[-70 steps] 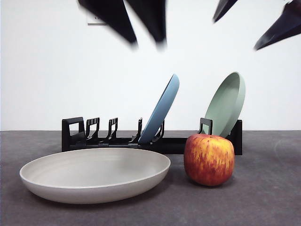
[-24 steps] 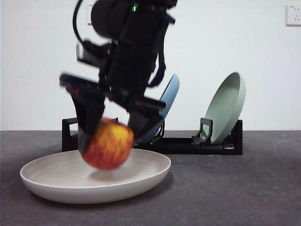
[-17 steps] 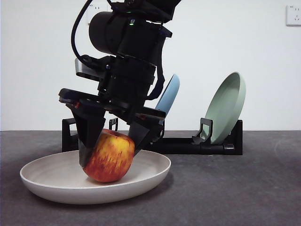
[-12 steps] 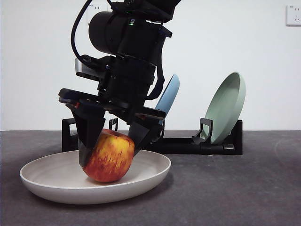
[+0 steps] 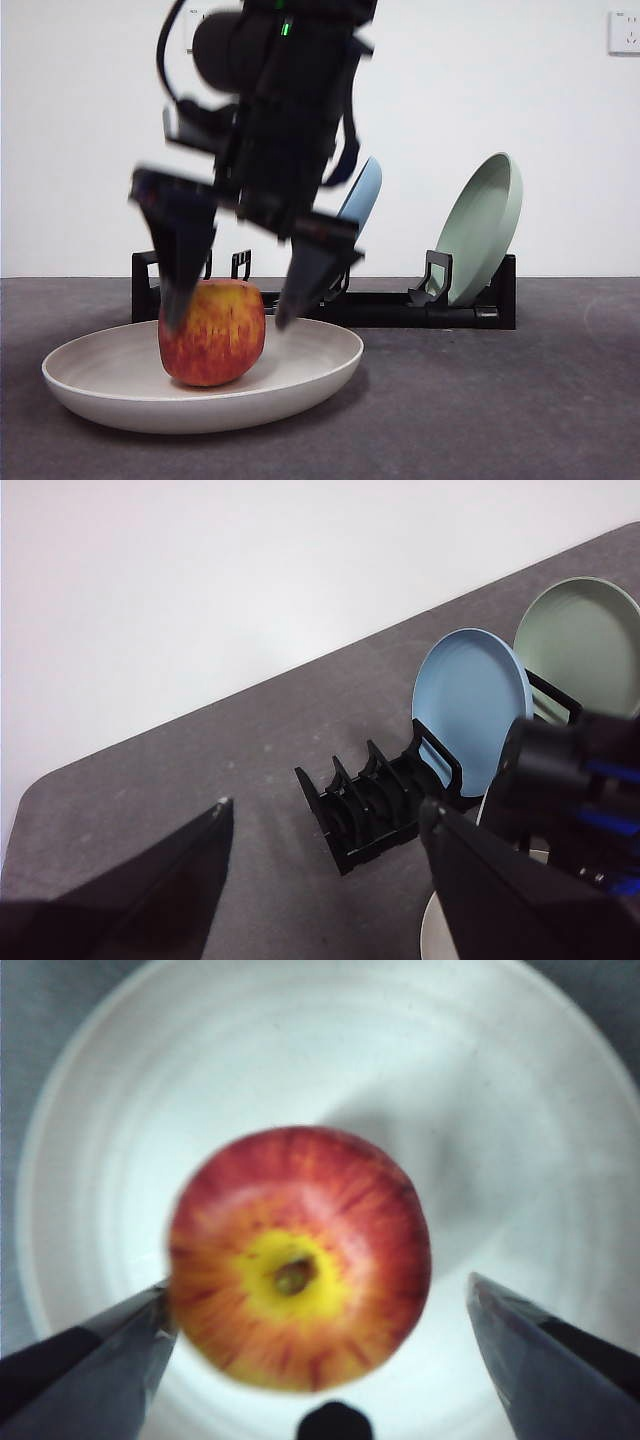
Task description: Take the yellow plate from the plate rack,put the plate on the table,take the apple from the table,put the apple in the plate
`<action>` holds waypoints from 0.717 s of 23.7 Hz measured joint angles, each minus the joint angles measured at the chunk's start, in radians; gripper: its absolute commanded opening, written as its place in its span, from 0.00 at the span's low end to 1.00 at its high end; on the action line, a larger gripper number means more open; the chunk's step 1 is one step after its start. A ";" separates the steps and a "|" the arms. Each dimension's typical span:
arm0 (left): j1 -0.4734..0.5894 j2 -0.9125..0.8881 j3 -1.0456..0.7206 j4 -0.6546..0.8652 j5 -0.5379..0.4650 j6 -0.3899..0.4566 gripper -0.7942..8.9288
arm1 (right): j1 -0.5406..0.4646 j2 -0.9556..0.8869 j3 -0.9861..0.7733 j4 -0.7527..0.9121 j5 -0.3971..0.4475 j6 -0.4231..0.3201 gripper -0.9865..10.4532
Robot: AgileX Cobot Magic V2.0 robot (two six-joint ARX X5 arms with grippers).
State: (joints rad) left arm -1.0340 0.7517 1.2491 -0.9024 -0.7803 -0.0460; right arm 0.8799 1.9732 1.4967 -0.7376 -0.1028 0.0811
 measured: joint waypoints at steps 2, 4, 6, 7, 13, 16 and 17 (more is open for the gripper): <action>0.000 0.013 0.000 0.014 0.000 0.000 0.40 | 0.000 -0.058 0.000 -0.002 0.002 -0.013 0.50; 0.000 0.029 0.000 0.031 0.000 0.000 0.40 | 0.000 -0.124 0.002 -0.001 0.002 -0.027 0.50; 0.000 0.048 0.000 0.054 0.000 0.000 0.40 | -0.004 -0.192 0.006 -0.001 0.006 -0.038 0.50; 0.000 0.061 0.000 0.068 0.000 0.002 0.40 | -0.010 -0.232 0.010 0.000 0.014 -0.043 0.49; 0.000 0.138 0.000 0.143 0.003 0.069 0.14 | -0.054 -0.423 0.011 -0.011 0.083 -0.092 0.22; 0.000 0.177 0.000 0.178 0.005 0.116 0.07 | -0.101 -0.513 0.010 -0.017 0.108 -0.116 0.07; 0.002 0.184 0.000 0.184 0.006 0.128 0.07 | -0.117 -0.538 0.011 -0.022 0.108 -0.124 0.08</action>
State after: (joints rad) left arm -1.0317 0.9356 1.2491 -0.7181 -0.7742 0.0818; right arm 0.7631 1.4353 1.5074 -0.7593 0.0048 -0.0425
